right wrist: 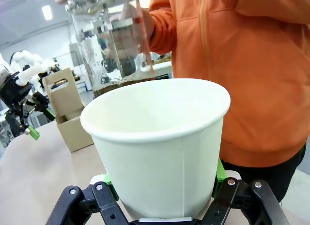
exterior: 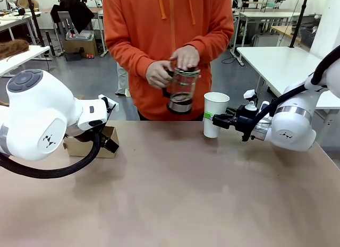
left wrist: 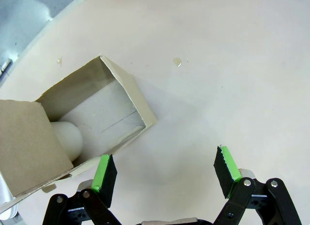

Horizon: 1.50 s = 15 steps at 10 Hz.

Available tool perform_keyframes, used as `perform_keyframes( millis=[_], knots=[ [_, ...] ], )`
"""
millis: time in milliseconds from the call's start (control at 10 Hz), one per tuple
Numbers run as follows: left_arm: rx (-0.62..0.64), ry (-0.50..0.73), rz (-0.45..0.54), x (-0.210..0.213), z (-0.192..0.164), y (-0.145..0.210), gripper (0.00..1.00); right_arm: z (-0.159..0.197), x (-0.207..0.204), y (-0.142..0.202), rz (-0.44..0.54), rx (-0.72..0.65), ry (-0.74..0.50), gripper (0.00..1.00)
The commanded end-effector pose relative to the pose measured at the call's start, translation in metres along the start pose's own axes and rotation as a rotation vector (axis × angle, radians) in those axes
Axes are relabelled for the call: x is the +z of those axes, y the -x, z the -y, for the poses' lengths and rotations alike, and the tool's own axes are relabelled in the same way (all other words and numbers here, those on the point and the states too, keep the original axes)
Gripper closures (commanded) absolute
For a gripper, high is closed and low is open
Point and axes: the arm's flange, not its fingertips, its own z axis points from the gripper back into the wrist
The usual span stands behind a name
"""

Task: Pour a drink into a cup and package it in a carrier.
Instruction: When a person places the Paper Cup Lid on the 600 ml Paper Cup , lift the 600 ml Paper Cup.

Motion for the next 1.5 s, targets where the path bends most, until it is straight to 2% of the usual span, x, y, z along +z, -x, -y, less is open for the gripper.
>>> perform_keyframes(
  millis=[0, 1400],
  knots=[
    [0.001, 0.001, 0.001, 0.0004, -0.0002, 0.0001, 0.0, -0.0017, -0.0023, -0.0045, 0.003, 0.013, 0.011, 0.19],
    [0.001, 0.001, 0.001, 0.0004, -0.0002, 0.0001, 0.0, -0.0017, -0.0023, -0.0045, 0.003, 0.013, 0.011, 0.19]
  ],
)
